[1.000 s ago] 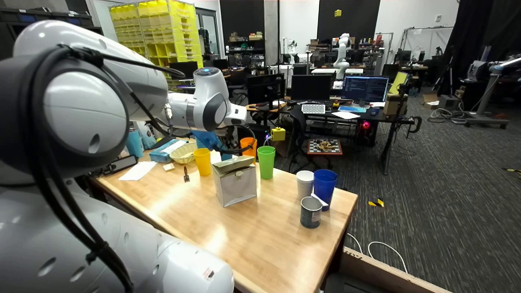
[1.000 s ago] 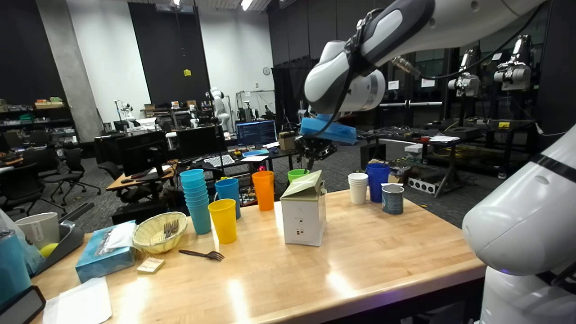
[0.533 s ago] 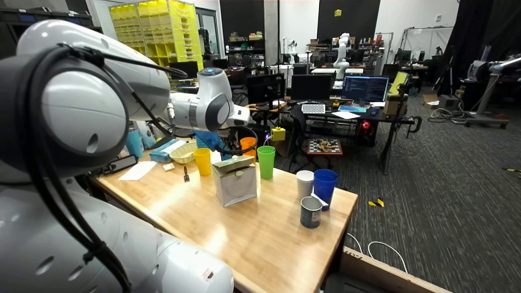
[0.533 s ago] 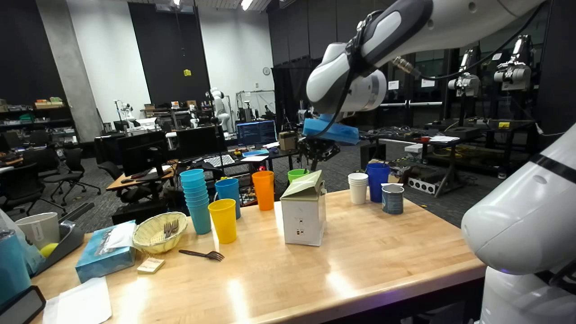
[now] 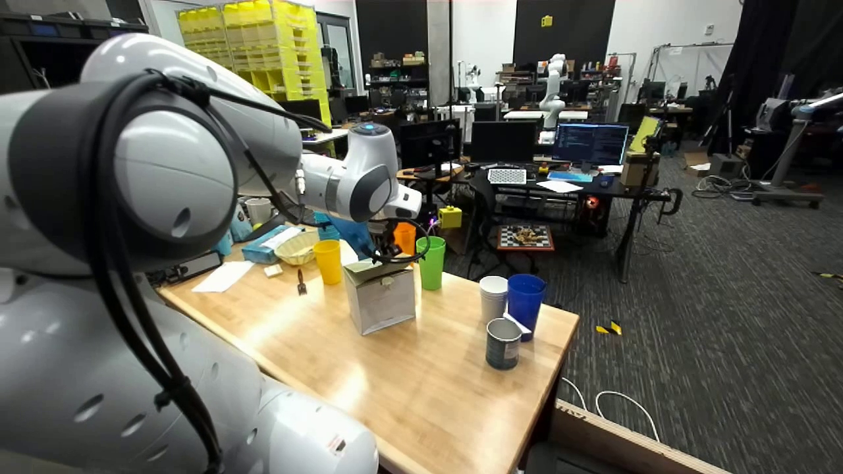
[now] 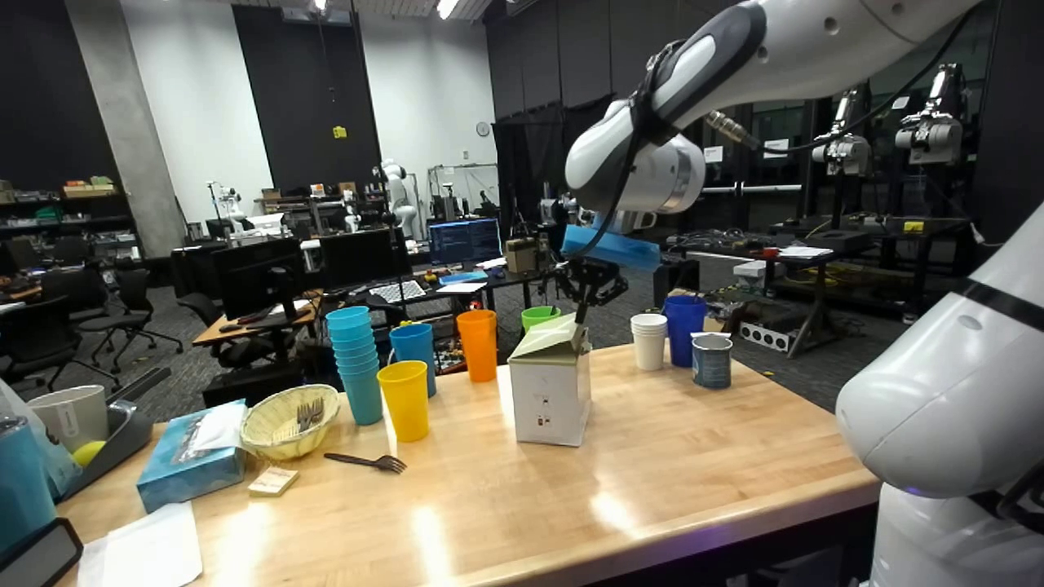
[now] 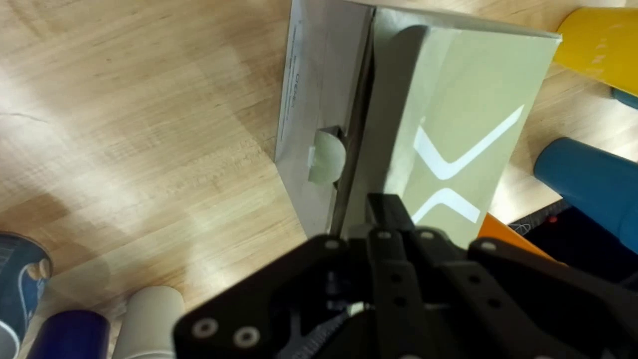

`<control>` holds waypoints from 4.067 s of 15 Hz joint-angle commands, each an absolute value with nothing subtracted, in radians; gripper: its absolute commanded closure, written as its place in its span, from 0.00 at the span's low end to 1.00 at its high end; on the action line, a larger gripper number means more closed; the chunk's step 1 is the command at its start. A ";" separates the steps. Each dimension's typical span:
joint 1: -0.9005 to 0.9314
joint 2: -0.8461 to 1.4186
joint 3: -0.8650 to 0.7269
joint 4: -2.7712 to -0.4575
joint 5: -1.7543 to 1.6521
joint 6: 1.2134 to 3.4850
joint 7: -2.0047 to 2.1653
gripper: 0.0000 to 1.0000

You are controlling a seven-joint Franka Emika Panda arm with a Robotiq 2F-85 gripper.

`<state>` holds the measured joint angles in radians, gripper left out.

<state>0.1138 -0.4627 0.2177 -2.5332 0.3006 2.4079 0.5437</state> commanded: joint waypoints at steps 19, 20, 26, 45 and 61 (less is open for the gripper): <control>0.119 -0.416 0.143 -2.554 0.435 2.348 0.437 1.00; 0.117 -0.430 0.150 -2.556 0.420 2.346 0.444 1.00; 0.075 -0.503 0.205 -2.562 0.245 2.329 0.528 1.00; 0.072 -0.563 0.150 -2.858 0.315 2.718 0.470 0.42; 0.443 -0.344 -0.024 -2.795 1.225 3.042 -0.087 0.18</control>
